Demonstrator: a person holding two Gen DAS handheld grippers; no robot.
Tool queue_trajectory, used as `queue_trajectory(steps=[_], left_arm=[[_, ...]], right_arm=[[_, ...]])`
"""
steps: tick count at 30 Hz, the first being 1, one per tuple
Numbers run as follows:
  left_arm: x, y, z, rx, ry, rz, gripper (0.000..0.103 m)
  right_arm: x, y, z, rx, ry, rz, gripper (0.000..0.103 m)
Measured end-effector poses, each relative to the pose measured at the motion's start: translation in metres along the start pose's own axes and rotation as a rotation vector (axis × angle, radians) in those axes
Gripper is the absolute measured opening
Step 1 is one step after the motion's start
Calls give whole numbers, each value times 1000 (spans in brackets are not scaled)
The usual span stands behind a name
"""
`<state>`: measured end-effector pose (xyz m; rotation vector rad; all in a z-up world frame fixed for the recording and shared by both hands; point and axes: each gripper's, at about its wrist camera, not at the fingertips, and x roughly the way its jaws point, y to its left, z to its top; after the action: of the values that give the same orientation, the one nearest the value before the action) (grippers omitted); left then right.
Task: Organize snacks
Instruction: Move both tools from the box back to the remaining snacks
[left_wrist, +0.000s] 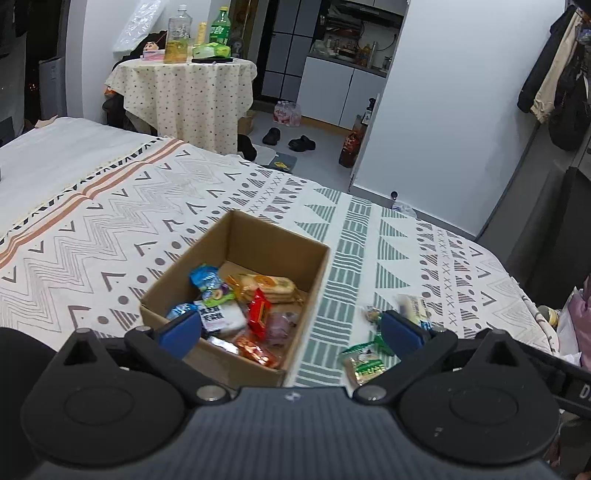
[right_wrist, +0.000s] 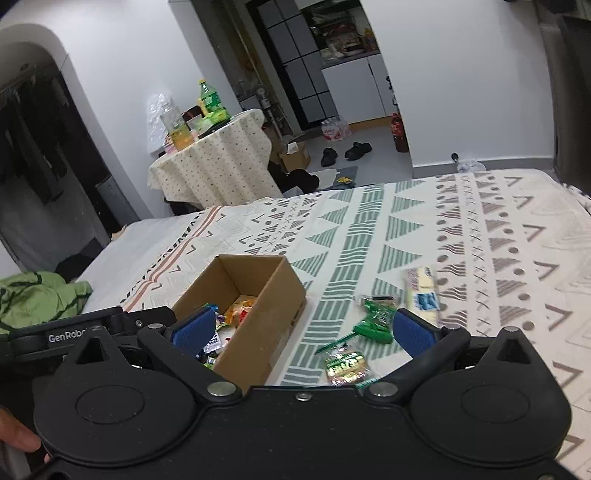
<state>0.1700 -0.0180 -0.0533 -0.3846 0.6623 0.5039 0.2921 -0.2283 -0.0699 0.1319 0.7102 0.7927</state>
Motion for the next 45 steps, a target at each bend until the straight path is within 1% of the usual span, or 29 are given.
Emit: queue_trajectory(steps=[3,8,13,17,21,26,28,31,36,39,43,45], left_arm=[[0,-12,-5,11,-4,-9,103],[3,-32,-13,28,7,-20,103],[11,-47,-22,44,24,-24,103],[18,-54,-28,33,29,-8,103],[28,-59,-31,31,39,2,103],[43,-65,-34,28,55,-7,102],[51,-66,-35,15,70,-24,100],[62,-69,-38,-2,87,-27,100],[87,-71,-45,-29,138,-32,91],[104,-72,-49,-48,168,-31,86],[124,-74,-53,-72,196,-30,82],[136,-75,-55,-87,218,-30,76]], right_arm=[[-9,-11,-4,6,-8,-2,103],[-14,-34,-8,57,-15,-7,103],[-11,-54,-14,82,6,-19,103],[-8,-64,-16,97,17,-25,103],[-7,-73,-15,119,5,-54,103],[-1,-81,-16,127,12,-66,103],[6,-85,-16,129,26,-73,101],[14,-90,-15,136,46,-83,99],[30,-93,-12,123,73,-92,96],[38,-97,-13,129,91,-90,92],[53,-104,-15,147,124,-103,89],[60,-108,-16,159,139,-106,86]])
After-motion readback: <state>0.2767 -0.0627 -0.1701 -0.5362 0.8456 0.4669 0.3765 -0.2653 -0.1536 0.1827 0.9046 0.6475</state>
